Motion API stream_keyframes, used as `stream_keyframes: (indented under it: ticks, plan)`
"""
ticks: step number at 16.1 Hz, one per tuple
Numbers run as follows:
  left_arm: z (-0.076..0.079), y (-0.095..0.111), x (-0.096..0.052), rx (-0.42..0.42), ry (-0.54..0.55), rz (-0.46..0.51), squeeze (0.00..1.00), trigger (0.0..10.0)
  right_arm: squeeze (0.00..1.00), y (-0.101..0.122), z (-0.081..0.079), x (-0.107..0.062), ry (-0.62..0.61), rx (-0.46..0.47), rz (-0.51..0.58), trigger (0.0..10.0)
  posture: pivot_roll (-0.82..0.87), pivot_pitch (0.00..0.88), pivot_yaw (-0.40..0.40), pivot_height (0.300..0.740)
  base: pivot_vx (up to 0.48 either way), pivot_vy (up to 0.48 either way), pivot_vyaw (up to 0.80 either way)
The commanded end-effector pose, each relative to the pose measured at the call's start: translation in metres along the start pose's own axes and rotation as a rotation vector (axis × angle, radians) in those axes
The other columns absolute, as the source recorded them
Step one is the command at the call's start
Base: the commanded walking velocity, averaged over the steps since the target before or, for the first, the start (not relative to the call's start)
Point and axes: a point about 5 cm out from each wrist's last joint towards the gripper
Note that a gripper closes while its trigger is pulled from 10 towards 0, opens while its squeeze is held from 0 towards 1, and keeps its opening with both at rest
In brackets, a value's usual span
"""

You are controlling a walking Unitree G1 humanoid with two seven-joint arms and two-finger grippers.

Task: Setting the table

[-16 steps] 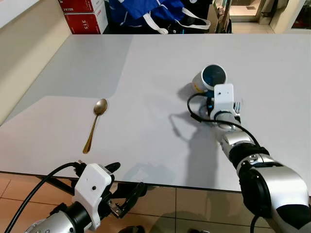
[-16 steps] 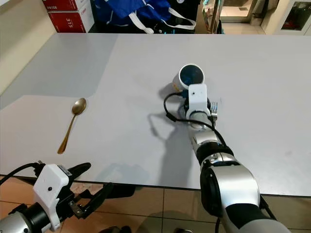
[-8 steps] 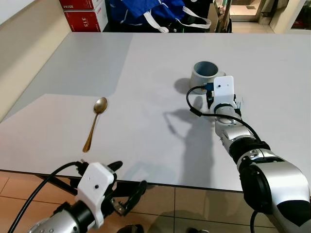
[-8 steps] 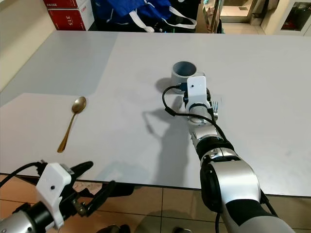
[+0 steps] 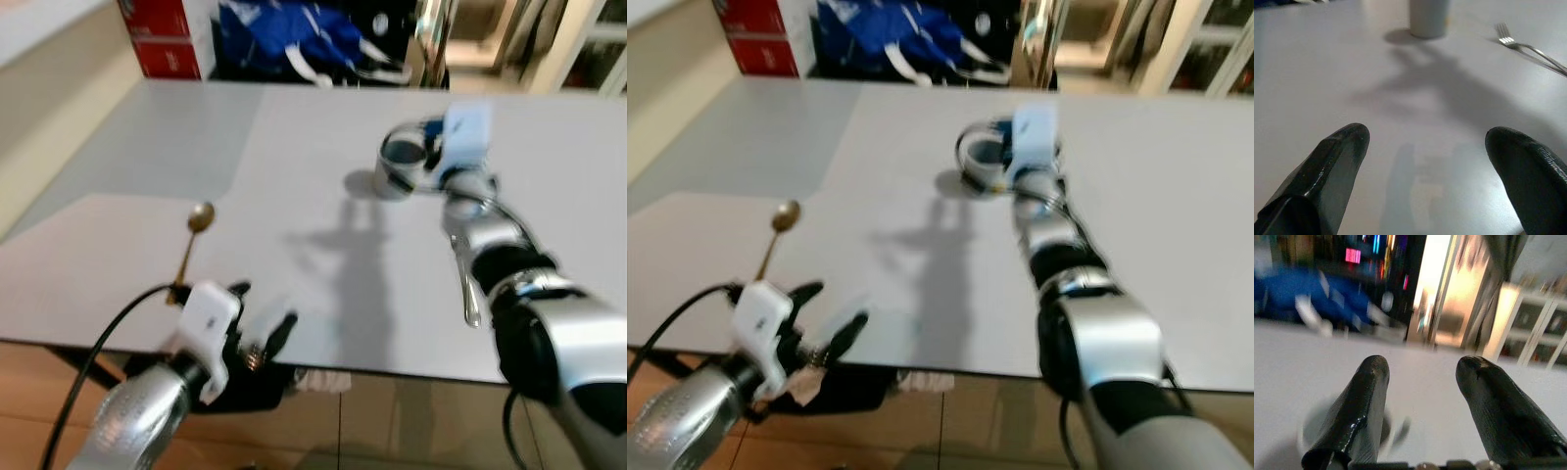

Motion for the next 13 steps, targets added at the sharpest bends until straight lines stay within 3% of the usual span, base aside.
stream_keyframes:
  ticks: [1, 4, 5, 6, 10, 13]
  plan:
    - [-0.001, -0.003, -0.001, 0.009, 0.012, -0.009, 0.0, 10.0, 0.0, 0.007, 0.004, 0.002, -0.01, 0.02, 0.032, 10.0, 0.08, 0.0, -0.006, 0.74, 0.0, 0.0, 0.0]
    - [-0.004, -0.004, 0.005, 0.008, 0.02, -0.001, 0.0, 10.0, 0.0, 0.011, 0.009, 0.004, -0.021, 0.023, 0.049, 10.0, 0.07, 0.0, -0.006, 0.74, 0.0, 0.0, 0.0]
    - [-0.022, -0.007, 0.027, -0.004, 0.101, 0.02, 0.0, 10.0, 0.0, -0.012, 0.06, -0.001, -0.12, -0.007, 0.047, 10.0, -0.03, 0.0, -0.001, 0.74, 0.0, 0.0, 0.0]
    - [-0.032, -0.008, 0.035, -0.009, 0.153, 0.036, 0.0, 10.0, 0.0, -0.043, 0.091, -0.017, -0.191, -0.028, -0.005, 10.0, -0.05, 0.0, 0.004, 0.74, 0.0, 0.0, 0.0]
    - [-0.049, -0.011, 0.027, -0.036, 0.266, 0.05, 0.0, 10.0, 0.0, -0.088, 0.097, -0.056, -0.222, -0.049, -0.064, 10.0, -0.07, 0.0, 0.018, 0.74, 0.0, 0.0, 0.0]
    - [-0.058, -0.018, 0.02, -0.02, 0.293, 0.049, 0.0, 10.0, 0.0, -0.124, 0.062, -0.128, -0.122, -0.094, -0.127, 10.0, -0.07, 0.0, 0.025, 0.74, 0.0, 0.0, 0.0]
Point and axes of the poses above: a point about 5 cm out from each wrist's last joint towards the gripper, its own x axis pointing out of the wrist towards the gripper, its own y axis along the axis of the wrist's last joint, z = x × y, and after that the axes turned 10 degrees about -x, right-handed
